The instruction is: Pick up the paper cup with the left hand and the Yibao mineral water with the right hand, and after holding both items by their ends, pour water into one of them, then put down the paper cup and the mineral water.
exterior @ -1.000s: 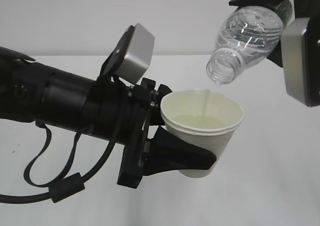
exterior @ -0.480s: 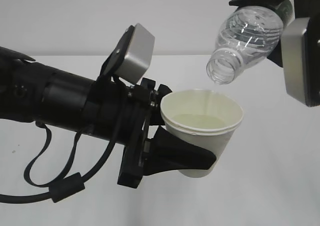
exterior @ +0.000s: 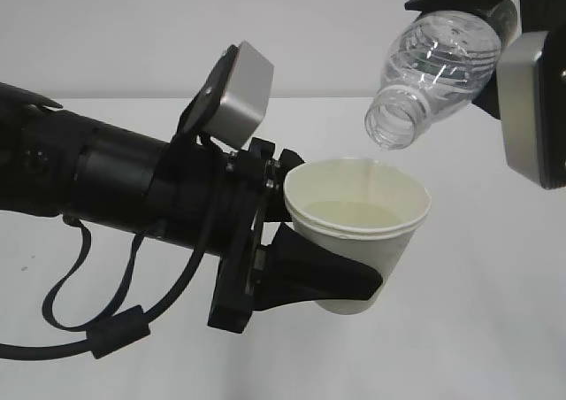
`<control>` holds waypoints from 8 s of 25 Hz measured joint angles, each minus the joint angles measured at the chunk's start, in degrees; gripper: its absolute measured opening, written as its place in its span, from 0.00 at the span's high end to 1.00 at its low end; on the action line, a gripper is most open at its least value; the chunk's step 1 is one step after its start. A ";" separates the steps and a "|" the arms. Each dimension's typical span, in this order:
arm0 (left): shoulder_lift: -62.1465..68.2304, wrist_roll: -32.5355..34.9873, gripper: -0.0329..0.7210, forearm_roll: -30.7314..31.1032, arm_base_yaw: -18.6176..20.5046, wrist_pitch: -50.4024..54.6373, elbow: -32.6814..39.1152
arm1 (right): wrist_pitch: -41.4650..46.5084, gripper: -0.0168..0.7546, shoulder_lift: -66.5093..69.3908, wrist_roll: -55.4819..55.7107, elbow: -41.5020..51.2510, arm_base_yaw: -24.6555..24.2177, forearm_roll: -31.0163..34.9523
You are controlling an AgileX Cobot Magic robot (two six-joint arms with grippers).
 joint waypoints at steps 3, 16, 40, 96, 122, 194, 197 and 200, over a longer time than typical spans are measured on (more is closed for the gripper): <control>0.00 0.00 0.36 0.00 0.00 0.00 0.00 | 0.00 0.36 0.00 0.00 0.00 0.00 0.00; 0.00 0.00 0.36 0.00 0.00 0.00 0.00 | 0.00 0.36 0.00 -0.10 0.00 0.00 0.00; 0.00 -0.04 0.36 0.00 0.00 0.00 0.00 | 0.00 0.37 0.00 -1.28 0.00 0.00 0.00; 0.00 -0.04 0.36 -2.07 0.00 0.00 0.00 | -1.15 0.36 0.00 4.68 -0.06 0.00 0.60; 0.00 -0.04 0.37 -2.07 0.00 0.30 0.00 | -1.27 0.37 0.00 15.34 -0.06 0.00 11.35; 0.00 -0.04 0.37 -2.53 0.00 0.82 0.00 | 1.29 0.36 -1.23 33.12 -0.06 0.00 43.48; 0.00 -0.04 0.37 -2.60 0.00 0.86 0.00 | 1.65 0.36 -1.23 33.58 -0.06 0.00 44.28; 0.00 -0.04 0.37 -2.65 0.00 0.86 0.00 | 1.76 0.36 -1.23 34.26 -0.06 0.00 44.90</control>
